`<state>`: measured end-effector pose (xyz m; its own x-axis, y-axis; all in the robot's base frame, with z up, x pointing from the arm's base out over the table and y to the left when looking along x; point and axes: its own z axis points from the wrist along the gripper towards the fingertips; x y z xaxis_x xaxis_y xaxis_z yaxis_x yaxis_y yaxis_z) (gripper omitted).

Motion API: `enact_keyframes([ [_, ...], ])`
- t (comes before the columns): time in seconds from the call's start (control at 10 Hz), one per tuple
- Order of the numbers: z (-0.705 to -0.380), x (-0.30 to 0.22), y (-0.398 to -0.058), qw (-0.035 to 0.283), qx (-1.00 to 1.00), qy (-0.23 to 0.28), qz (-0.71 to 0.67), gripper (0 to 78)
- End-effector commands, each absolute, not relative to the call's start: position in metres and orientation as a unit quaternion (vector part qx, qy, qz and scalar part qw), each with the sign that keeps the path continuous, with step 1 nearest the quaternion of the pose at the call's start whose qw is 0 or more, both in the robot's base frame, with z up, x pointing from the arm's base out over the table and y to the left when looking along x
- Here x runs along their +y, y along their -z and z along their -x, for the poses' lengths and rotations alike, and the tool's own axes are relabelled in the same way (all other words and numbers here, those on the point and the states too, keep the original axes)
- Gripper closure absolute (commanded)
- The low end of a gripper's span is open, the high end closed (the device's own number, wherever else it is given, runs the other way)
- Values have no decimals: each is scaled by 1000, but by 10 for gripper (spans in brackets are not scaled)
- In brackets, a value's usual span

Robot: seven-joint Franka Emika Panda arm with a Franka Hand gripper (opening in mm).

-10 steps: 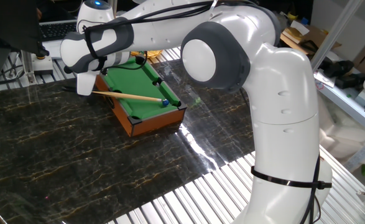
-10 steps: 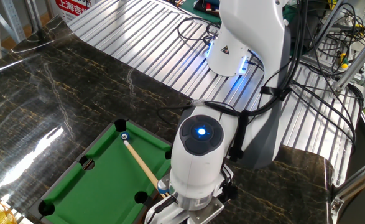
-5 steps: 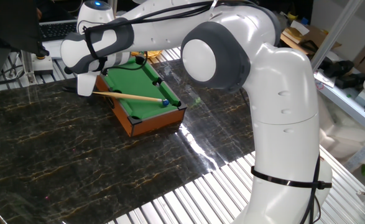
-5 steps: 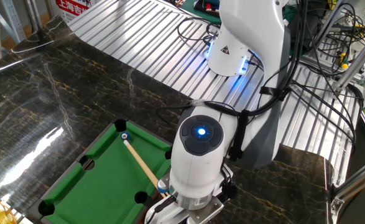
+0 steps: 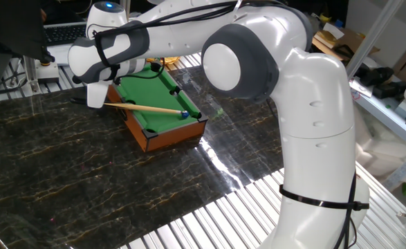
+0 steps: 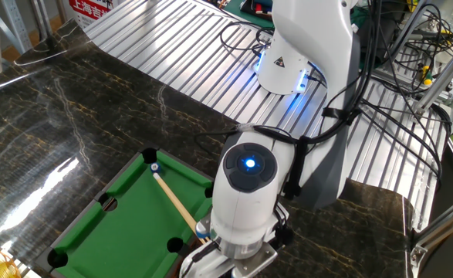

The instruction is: Hit the pool ball

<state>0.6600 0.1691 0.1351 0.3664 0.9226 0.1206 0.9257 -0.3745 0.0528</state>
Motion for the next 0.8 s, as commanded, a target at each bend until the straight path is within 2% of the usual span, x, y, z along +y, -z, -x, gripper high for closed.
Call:
enact_keyframes([
  [0.1,-643,93,-156,-7,-566,74,821,764],
  [0.3,-643,94,-156,-4,-571,77,817,764],
  [0.8,-653,143,-163,-4,-590,68,804,764],
])
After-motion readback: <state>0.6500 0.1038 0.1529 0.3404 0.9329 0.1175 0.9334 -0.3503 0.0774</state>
